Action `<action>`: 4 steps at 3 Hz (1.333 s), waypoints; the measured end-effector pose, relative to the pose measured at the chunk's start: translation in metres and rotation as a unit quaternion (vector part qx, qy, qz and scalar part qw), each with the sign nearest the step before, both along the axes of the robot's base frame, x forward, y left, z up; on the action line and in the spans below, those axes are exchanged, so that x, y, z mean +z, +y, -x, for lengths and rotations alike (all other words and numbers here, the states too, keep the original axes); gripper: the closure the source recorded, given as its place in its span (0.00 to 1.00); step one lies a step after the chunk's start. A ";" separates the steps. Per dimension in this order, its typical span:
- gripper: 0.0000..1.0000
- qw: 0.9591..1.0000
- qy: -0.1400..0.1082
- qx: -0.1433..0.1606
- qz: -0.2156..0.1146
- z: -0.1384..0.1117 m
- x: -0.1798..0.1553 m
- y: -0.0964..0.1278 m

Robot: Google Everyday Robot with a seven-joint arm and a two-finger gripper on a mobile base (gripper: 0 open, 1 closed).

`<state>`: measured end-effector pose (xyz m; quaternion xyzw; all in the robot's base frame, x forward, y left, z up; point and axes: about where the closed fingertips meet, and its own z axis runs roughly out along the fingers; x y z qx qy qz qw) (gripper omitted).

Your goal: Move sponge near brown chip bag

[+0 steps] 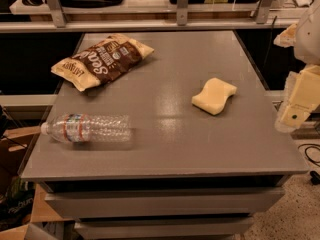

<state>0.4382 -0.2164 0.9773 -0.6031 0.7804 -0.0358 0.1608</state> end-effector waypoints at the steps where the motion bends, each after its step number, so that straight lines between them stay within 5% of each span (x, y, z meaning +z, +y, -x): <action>1: 0.00 1.000 0.000 0.000 0.000 0.000 0.000 0.000; 2: 0.00 0.999 -0.006 0.036 0.005 -0.007 -0.001 0.003; 3: 0.00 0.994 -0.013 0.110 0.001 -0.031 -0.012 0.009; 4: 0.00 0.982 -0.016 0.187 -0.015 -0.055 -0.028 0.012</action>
Offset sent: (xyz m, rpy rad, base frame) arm 0.0216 0.0090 -0.0091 -0.0280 -0.0152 0.2263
